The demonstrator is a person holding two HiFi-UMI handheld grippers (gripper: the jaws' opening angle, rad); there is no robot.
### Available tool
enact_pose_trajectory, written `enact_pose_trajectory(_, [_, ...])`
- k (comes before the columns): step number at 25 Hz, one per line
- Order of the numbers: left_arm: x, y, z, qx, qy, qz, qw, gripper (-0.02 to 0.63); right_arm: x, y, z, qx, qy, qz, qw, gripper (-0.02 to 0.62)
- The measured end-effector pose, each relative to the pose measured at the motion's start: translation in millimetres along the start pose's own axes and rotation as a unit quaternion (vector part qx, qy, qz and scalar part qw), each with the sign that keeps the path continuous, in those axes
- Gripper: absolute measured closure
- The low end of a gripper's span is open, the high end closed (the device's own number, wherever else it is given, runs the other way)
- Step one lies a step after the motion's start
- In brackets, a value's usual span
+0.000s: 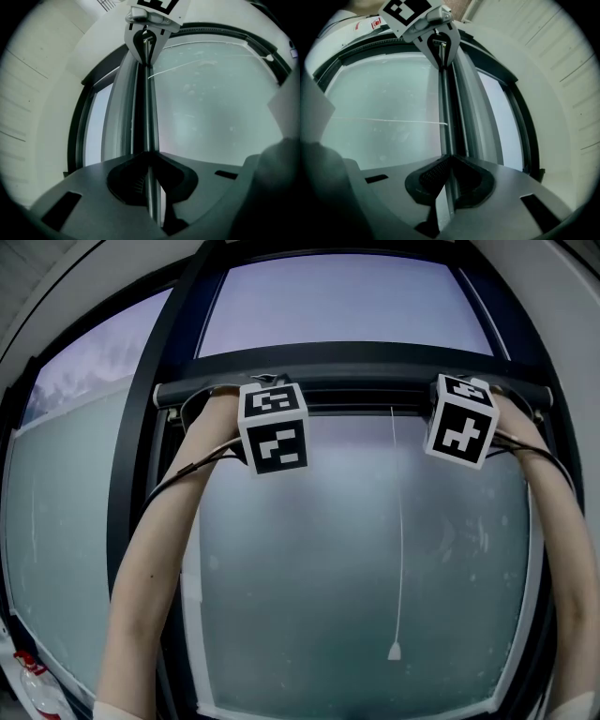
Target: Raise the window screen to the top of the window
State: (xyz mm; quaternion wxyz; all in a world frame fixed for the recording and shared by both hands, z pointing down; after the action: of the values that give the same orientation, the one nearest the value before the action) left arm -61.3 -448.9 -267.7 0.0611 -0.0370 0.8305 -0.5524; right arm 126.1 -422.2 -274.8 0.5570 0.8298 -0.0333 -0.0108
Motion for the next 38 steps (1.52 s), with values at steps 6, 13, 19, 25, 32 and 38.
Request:
enact_pose_trajectory(6, [-3.2, -12.9, -26.5, -0.012, -0.040, -0.055, 0.9976, 0.584, -14.1, 9.5, -40.7, 0.007, -0.083, 0.088, 0.993, 0.569])
enact_pose_trajectory(13, [-20.3, -82.2, -60.0, 0.042, -0.140, -0.256, 0.9556, 0.584, 3.4, 57.9, -63.8, -0.021, -0.097, 0.158, 0.982, 0.569])
enact_pose_trajectory(19, [-9.0, -204.3, -123.2, 0.037, -0.161, -0.557, 0.8140, 0.594, 50.4, 143.9, -122.2, 0.053, -0.068, 0.403, 0.911, 0.571])
enact_pose_trajectory(25, [1.9, -387.5, -202.2, 0.021, -0.095, -0.693, 0.7146, 0.603, 53.6, 356.5, -202.2, -0.039, -0.084, 0.648, 0.756, 0.575])
enact_pose_trajectory(32, [-19.6, -548.6, -282.0, 0.101, -0.010, -0.736, 0.6690, 0.603, 11.5, 540.0, -277.0, -0.136, -0.005, 0.705, 0.696, 0.591])
enact_pose_trajectory(38, [-46.7, -585.8, -303.0, 0.140, 0.011, -0.732, 0.6671, 0.603, 14.7, 560.4, -295.9, -0.144, 0.012, 0.697, 0.703, 0.591])
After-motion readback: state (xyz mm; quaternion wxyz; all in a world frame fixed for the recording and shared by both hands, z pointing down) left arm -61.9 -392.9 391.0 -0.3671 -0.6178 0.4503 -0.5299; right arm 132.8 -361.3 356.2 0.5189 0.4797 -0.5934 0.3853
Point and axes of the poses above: the fingertips, and each gripper's own axes: z forward along the fingers, y to its left, x out of its underside, the point moved 2 cm from there along -z, backward along the fingers, and after that the axes turned 1 degree about z, right-handed, at the moved point
